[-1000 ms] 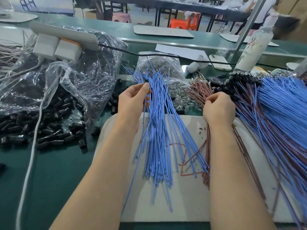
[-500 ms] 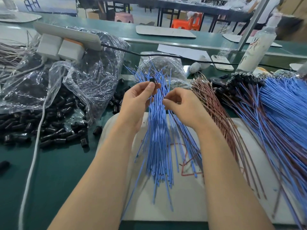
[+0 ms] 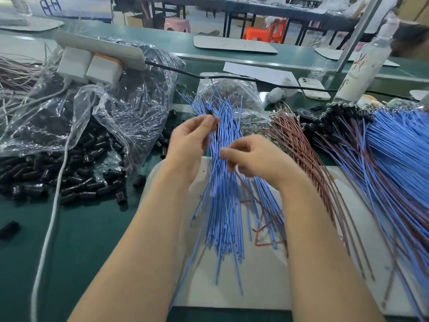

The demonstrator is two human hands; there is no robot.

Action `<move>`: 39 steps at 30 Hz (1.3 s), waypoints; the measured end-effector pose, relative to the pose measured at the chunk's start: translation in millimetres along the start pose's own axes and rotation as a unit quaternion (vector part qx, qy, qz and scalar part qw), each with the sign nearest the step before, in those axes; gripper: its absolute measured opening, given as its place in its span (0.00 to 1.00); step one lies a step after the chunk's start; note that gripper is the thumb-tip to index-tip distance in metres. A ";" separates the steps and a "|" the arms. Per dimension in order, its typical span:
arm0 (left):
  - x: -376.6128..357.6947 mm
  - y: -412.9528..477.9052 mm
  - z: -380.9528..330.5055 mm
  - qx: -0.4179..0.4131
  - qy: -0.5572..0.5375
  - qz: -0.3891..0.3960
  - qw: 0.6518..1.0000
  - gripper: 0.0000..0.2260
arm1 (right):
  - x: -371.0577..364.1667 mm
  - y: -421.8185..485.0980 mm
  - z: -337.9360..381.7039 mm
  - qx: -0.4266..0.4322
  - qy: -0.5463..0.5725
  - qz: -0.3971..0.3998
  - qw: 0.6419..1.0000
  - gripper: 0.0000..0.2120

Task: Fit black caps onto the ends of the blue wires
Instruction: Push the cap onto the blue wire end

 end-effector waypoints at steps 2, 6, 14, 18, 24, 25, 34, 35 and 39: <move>17.7 6.5 -6.2 -0.008 -0.076 -0.075 0.994 0.07 | -1.8 -9.9 -3.8 -0.024 0.008 0.119 0.993 0.11; 29.2 10.2 -9.1 -0.006 -0.183 -0.101 0.978 0.06 | 11.1 -17.1 2.9 0.020 0.110 0.131 0.985 0.08; -18.3 -12.0 15.6 0.102 0.064 0.187 0.975 0.03 | 58.6 -13.6 -14.9 0.079 0.393 -0.413 0.818 0.10; -17.0 -11.7 13.8 0.082 0.061 0.168 0.980 0.07 | 55.0 -7.6 -18.6 0.084 0.457 -0.384 0.798 0.06; -16.4 -10.0 11.5 0.027 0.113 0.130 0.985 0.02 | 21.6 6.1 -7.2 0.045 0.309 -0.279 0.908 0.08; -15.4 -8.8 11.0 -0.002 0.158 0.118 0.980 0.02 | 22.5 5.3 -5.9 0.052 0.281 -0.301 0.910 0.09; -11.5 -4.1 7.9 -0.184 0.408 0.059 0.893 0.05 | 41.6 -7.6 -4.9 0.114 0.217 -0.422 0.873 0.08; -12.3 -4.4 7.8 -0.188 0.411 0.061 0.890 0.05 | 40.2 -6.8 -4.1 0.117 0.208 -0.418 0.877 0.08; -14.6 -6.3 5.2 -0.208 0.413 0.059 0.885 0.03 | 37.0 -3.5 -3.6 0.114 0.156 -0.397 0.897 0.08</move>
Point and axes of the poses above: each hand's wrist, its own y-axis towards the middle knuckle, its own x-axis out of the back of the hand, z = x × y, the point moved 5 cm from there along y, towards the middle knuckle, and after that the axes turned 3 degrees about -z, right-handed, at the moved point
